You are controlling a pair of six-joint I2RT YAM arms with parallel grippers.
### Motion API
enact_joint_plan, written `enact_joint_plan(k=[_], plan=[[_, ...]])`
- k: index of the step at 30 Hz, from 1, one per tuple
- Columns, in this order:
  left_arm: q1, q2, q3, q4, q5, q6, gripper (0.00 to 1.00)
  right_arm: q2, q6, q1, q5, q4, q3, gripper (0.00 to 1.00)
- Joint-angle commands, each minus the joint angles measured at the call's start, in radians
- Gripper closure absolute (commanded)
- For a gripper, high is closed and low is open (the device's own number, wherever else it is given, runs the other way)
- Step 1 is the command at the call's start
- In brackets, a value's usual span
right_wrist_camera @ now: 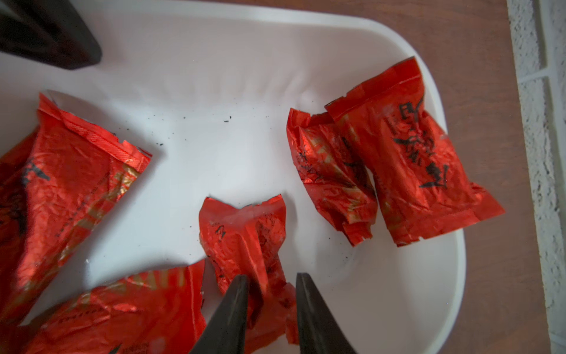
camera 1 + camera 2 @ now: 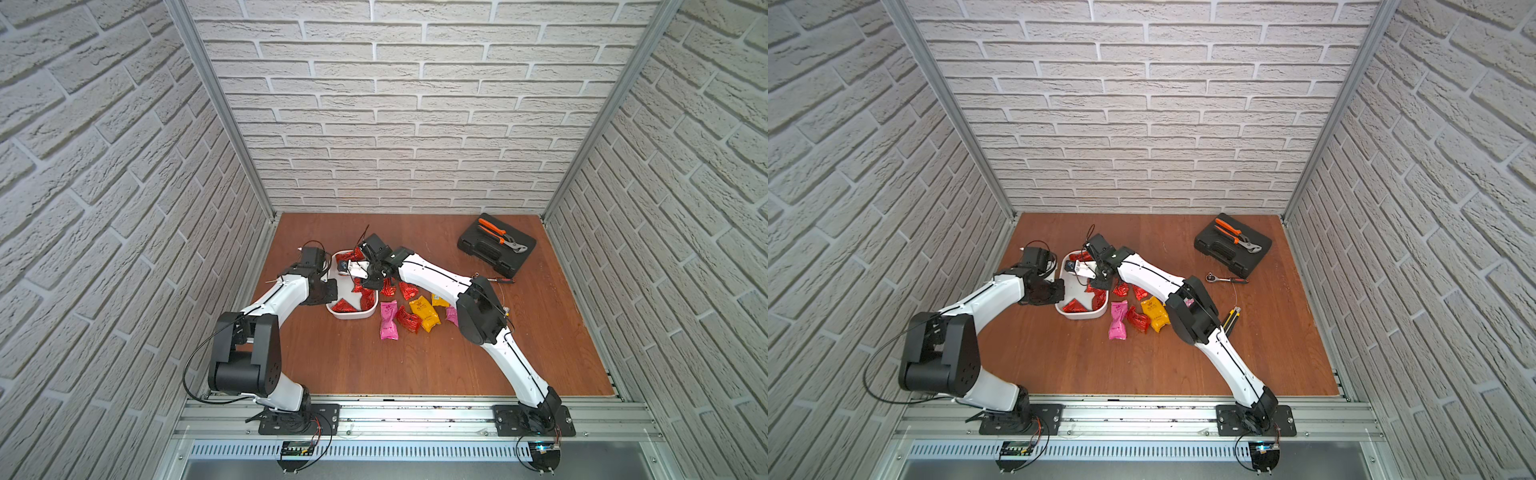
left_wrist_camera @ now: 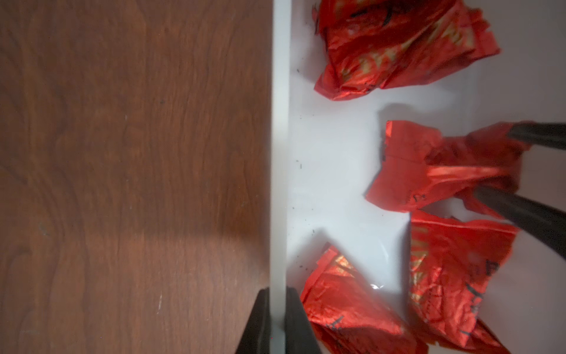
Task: Take the tea bags out of the storage box
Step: Pick up the tea bag from the storage box.
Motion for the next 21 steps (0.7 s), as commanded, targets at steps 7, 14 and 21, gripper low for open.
enact_joint_plan(k=[7,14,21], plan=[[-0.006,-0.02,-0.008,-0.007,0.0,0.0,0.88,0.025,0.025,0.002,-0.022,0.004,-0.01,0.81],[-0.005,-0.013,-0.004,-0.013,0.0,0.0,0.88,-0.036,0.068,0.003,-0.074,0.03,-0.002,0.97],[-0.006,-0.014,-0.005,-0.013,0.001,0.003,0.82,-0.182,0.195,-0.003,-0.128,0.119,-0.115,0.97]])
